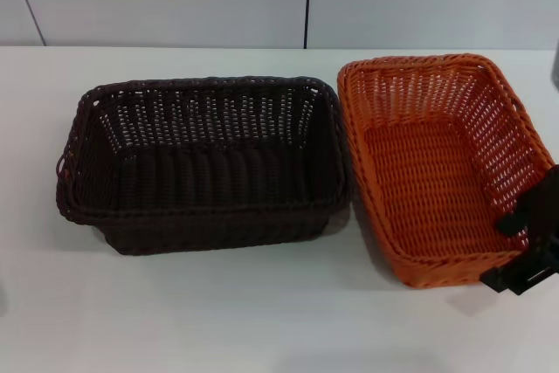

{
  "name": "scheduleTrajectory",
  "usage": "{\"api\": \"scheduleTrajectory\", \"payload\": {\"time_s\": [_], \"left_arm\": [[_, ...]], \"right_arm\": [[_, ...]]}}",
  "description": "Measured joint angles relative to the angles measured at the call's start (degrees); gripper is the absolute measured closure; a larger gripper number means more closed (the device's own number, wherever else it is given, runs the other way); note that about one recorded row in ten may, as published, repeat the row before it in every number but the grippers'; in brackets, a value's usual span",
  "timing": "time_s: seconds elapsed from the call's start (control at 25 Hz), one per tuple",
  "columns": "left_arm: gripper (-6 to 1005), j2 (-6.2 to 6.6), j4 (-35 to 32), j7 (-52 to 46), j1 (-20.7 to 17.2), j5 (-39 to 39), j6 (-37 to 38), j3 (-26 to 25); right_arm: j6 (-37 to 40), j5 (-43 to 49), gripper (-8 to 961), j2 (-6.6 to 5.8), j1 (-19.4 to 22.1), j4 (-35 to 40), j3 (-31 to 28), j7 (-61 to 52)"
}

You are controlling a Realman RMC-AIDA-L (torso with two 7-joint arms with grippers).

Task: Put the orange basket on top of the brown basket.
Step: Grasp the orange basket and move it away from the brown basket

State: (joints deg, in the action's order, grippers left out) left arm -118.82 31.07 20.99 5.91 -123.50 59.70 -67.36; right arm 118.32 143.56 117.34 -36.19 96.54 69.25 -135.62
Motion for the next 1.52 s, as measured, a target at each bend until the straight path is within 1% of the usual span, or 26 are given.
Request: {"api": "scheduleTrajectory", "payload": {"time_s": [0.08,0.16,0.32,0.48,0.88,1.2,1.32,1.52], "left_arm": [[215,0.00,0.03,0.02,-0.14,0.43,-0.02,0.67],[215,0.00,0.07,0.03,-0.19,0.93,-0.02,1.39],[214,-0.01,-0.12,0.05,-0.26,1.27,-0.03,1.88],[214,0.01,-0.14,0.07,-0.29,1.30,-0.03,2.25],[215,0.25,-0.88,0.10,-0.12,1.33,-0.02,2.63],[214,0.30,-1.40,0.11,-0.01,1.33,-0.02,2.68],[214,0.30,-1.91,0.11,0.11,1.33,-0.01,2.68],[215,0.37,-2.03,0.11,0.15,1.29,0.06,2.68]], "right_arm": [[-1.43,1.31,219,0.50,-0.06,-0.43,1.56,0.49],[-1.95,1.77,219,0.59,-0.07,-0.66,2.09,0.60],[-4.38,4.41,220,0.91,-0.11,-2.44,5.00,0.86],[-6.34,5.14,220,1.25,-0.25,-5.14,7.62,0.94],[-14.22,6.18,222,1.43,-0.63,-13.27,12.03,0.61],[-17.45,8.82,223,1.50,-0.62,-14.29,16.54,-1.35],[-18.33,10.32,330,1.55,-0.61,-14.17,18.87,-2.20],[-19.01,12.26,521,1.58,-0.16,-9.68,19.87,-5.72]]}}
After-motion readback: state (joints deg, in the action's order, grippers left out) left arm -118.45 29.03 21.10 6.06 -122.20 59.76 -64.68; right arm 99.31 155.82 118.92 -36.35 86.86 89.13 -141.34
